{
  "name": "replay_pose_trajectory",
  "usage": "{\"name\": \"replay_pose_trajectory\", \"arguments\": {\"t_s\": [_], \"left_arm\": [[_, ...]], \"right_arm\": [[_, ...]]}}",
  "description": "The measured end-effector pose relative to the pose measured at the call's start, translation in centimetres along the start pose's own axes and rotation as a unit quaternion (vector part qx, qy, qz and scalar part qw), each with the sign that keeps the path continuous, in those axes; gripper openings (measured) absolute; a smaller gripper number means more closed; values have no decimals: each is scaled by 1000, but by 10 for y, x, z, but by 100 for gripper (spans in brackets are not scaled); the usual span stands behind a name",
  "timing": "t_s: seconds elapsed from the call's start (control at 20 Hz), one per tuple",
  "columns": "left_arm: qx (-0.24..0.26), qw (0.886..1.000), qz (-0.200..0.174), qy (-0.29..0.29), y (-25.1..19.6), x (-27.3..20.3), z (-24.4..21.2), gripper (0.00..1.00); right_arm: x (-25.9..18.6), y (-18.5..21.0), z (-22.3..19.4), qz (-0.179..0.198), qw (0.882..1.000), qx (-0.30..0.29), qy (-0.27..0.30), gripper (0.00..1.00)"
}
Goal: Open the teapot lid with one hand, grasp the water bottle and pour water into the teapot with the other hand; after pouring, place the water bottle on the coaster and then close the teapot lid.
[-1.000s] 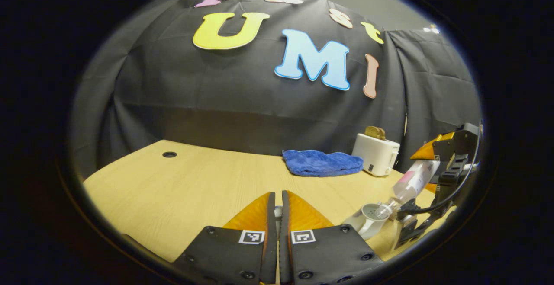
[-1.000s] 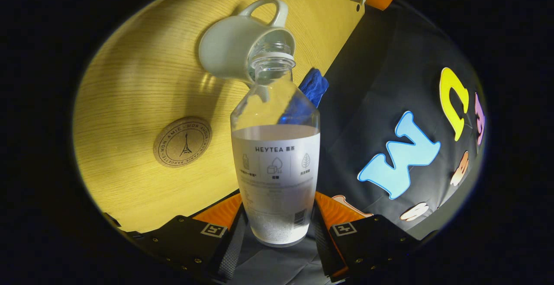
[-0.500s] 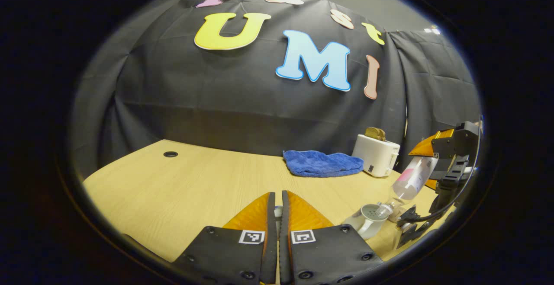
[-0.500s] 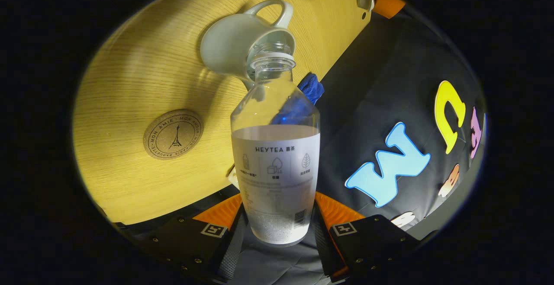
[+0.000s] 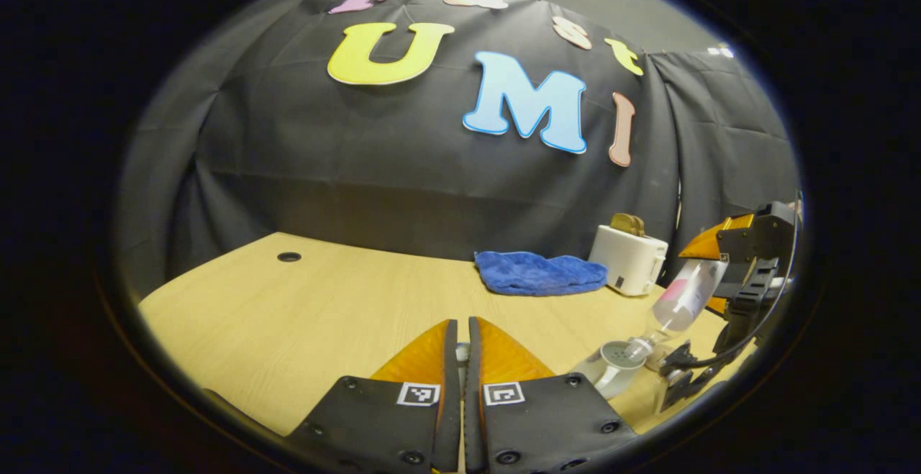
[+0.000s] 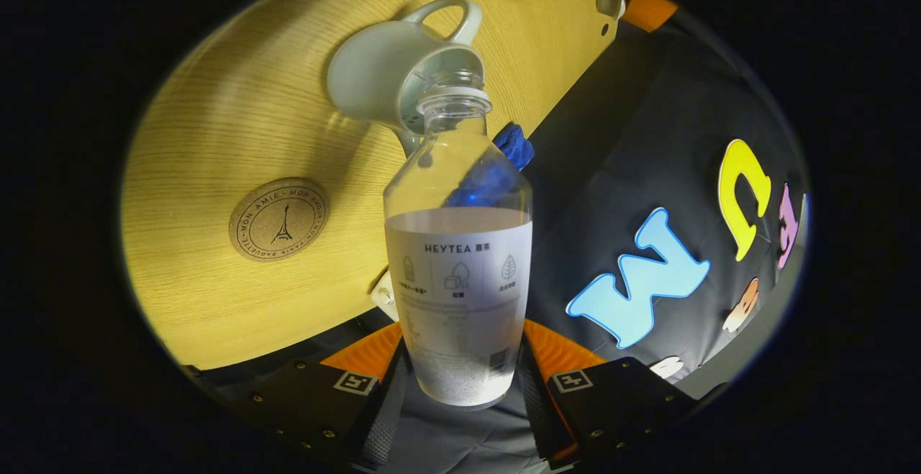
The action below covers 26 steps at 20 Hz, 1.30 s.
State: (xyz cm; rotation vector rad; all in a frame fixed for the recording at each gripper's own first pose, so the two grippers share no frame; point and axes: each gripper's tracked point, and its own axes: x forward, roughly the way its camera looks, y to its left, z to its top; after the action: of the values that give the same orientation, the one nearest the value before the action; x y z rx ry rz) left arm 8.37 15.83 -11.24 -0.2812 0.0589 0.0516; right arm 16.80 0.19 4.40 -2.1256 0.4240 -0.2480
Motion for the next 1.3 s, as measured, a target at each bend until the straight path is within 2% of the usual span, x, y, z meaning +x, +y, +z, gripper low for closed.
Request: {"name": "replay_pose_trajectory", "arguments": {"t_s": [0.25,0.3,0.35,0.5,0.6,0.7,0.85,1.2,1.3], "left_arm": [[8,1000,8,-1,-7,-4,8,8],[7,1000,10,-1,-9,-5,11,9],[6,1000,12,-1,-11,-5,13,9],[13,1000,22,-2,-12,-6,20,9],[20,999,25,-4,-14,-6,25,9],[30,999,28,-5,-18,-6,28,8],[31,999,26,0,-31,-3,29,9],[44,999,7,8,-77,10,27,9],[48,999,2,9,-89,12,25,9]], "right_arm": [[4,6,-5,10,998,62,-7,73],[4,9,-3,15,997,77,-13,70],[4,12,-1,22,995,92,-18,74],[3,26,4,42,988,146,-30,73],[1,39,8,68,977,198,-38,73],[0,56,11,103,958,265,-41,74],[-1,76,13,145,921,359,-41,73],[-2,107,22,212,827,517,-69,74],[-4,113,28,229,792,561,-78,74]]}}
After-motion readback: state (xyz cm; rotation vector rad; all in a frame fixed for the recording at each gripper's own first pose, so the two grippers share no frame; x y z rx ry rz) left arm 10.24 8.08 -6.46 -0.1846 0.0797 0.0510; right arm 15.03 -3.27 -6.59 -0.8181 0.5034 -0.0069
